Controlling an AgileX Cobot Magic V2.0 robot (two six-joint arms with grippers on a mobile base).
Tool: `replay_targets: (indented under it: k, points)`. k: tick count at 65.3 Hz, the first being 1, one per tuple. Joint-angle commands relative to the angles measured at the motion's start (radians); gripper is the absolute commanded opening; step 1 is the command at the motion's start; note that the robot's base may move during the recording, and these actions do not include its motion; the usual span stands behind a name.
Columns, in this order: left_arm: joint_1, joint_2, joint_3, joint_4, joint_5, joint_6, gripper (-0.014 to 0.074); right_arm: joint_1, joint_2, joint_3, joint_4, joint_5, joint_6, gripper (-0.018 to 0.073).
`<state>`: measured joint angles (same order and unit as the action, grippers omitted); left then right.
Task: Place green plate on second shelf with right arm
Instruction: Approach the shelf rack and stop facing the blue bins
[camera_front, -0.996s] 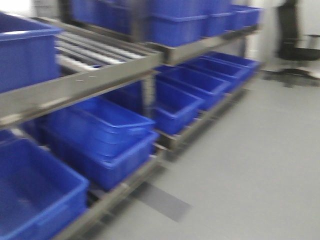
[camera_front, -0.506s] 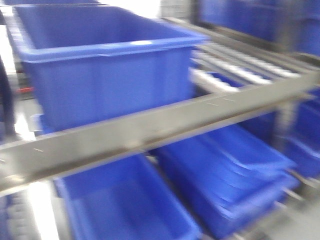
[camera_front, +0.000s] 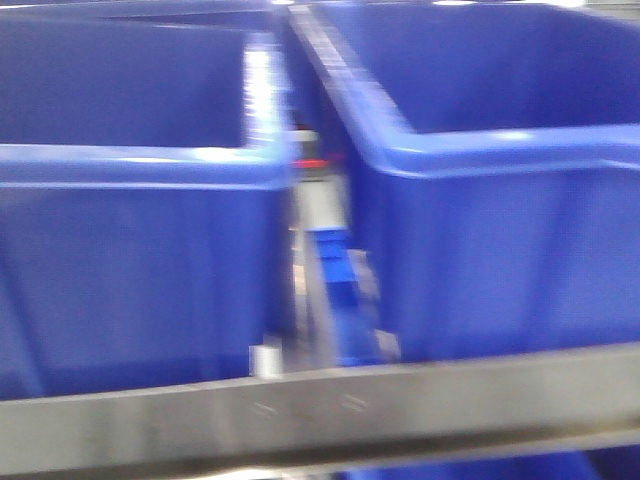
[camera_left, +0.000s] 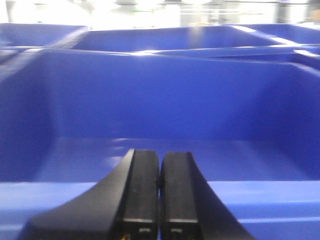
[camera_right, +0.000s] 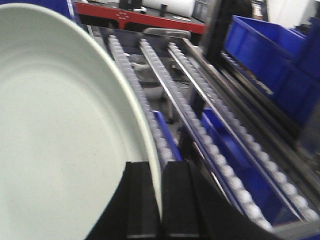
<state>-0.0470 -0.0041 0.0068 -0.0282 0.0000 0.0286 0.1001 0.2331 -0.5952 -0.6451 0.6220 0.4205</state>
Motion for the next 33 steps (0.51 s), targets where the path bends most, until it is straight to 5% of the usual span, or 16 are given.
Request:
replay_targets:
  k: [1,33]
  points:
    - [-0.002,-0.016,0.04,-0.006,-0.081,-0.002,0.013,-0.005,0.014,-0.031,-0.039,-0.092,0.006,0.0055]
    - [-0.002,-0.016,0.04,-0.006,-0.081,-0.002,0.013,-0.005,0.014,-0.031,-0.039,-0.092,0.006,0.0055]
